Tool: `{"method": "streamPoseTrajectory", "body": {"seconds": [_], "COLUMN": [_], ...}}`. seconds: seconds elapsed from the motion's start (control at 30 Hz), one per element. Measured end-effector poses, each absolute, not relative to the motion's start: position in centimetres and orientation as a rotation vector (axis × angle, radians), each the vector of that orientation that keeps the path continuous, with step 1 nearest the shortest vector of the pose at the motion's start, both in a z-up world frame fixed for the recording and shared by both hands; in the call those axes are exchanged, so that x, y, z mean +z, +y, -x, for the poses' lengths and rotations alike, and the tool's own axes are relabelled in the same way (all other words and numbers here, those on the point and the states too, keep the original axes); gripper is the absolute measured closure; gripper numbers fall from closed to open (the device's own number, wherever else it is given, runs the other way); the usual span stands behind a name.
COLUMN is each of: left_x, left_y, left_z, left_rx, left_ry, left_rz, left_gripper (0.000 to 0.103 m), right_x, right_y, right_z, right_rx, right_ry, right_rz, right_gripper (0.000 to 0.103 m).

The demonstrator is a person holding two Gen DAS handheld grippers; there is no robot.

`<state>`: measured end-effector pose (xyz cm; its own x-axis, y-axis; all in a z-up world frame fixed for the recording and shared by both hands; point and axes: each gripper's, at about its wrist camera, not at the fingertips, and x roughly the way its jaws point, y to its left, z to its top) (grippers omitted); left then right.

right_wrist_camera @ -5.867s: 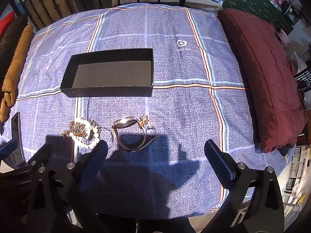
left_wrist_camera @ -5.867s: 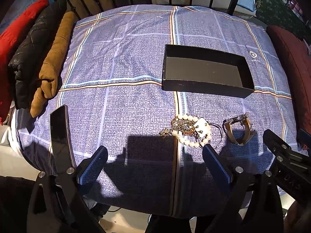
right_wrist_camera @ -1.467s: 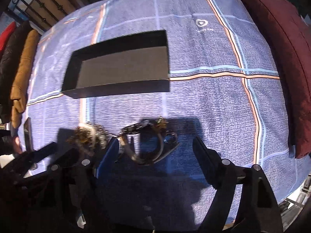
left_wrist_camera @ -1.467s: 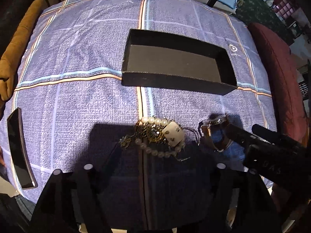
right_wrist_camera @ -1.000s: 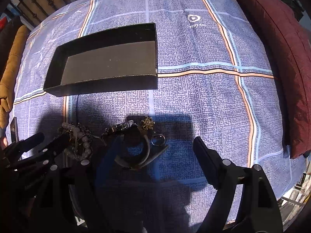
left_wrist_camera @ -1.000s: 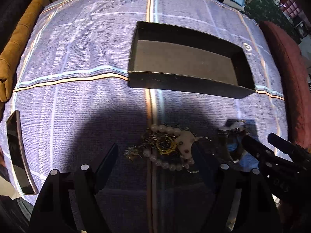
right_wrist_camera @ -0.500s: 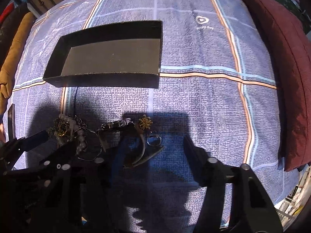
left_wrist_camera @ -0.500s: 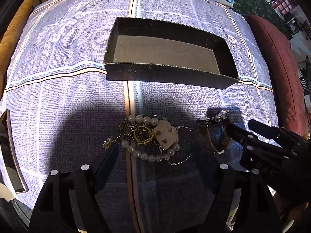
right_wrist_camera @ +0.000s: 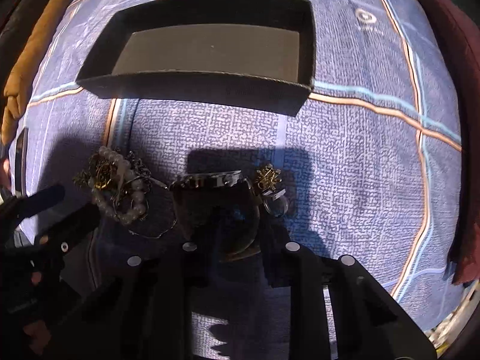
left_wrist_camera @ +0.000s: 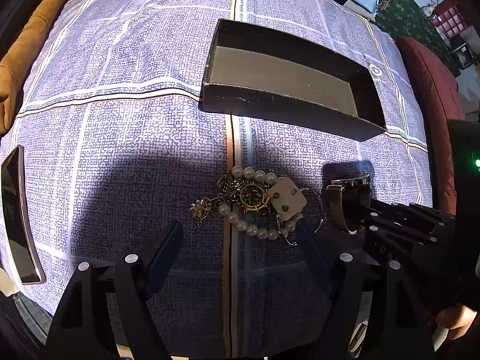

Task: Organize jewelry
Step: 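Reach the right tool to the cream-strap watch and grasp it, then lift the watch with the right tool and carry it over the black box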

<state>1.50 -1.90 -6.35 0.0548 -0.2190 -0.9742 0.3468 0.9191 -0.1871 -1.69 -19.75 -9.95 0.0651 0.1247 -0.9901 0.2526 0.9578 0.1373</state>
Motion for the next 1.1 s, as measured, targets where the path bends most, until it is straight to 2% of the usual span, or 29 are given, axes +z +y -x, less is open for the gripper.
{"method": "streamPoseTrajectory", "body": {"seconds": [0.1, 0.3, 0.53, 0.73, 1.1], "left_x": [-6.3, -6.4, -6.0, -3.9, -0.7], "left_y": [-2.0, -2.2, -2.8, -5.1, -7.2], "left_z": [-1.6, -2.0, -2.1, -2.7, -5.6], "left_rx": [-0.435, -0.43, -0.416, -0.429, -0.377], "left_ry": [1.45, 1.452, 1.435, 1.352, 1.231], "left_rz": [-0.113, -0.115, -0.149, -0.188, -0.229], "left_gripper": [0.028, 0.028, 0.027, 0.027, 0.028], "right_x": [-9.9, -9.2, -5.3, -2.1, 0.1], "right_y": [-20.6, -21.4, -22.0, -21.6, -22.4], "right_z": [1.5, 2.3, 4.4, 2.4, 0.3], "right_rx": [-0.081, -0.066, -0.089, -0.145, -0.202], "right_ry": [1.498, 1.453, 1.361, 1.302, 1.228], "right_rz": [-0.369, -0.468, -0.433, -0.434, -0.438], "right_gripper": [0.099, 0.1, 0.1, 0.1, 0.1]}}
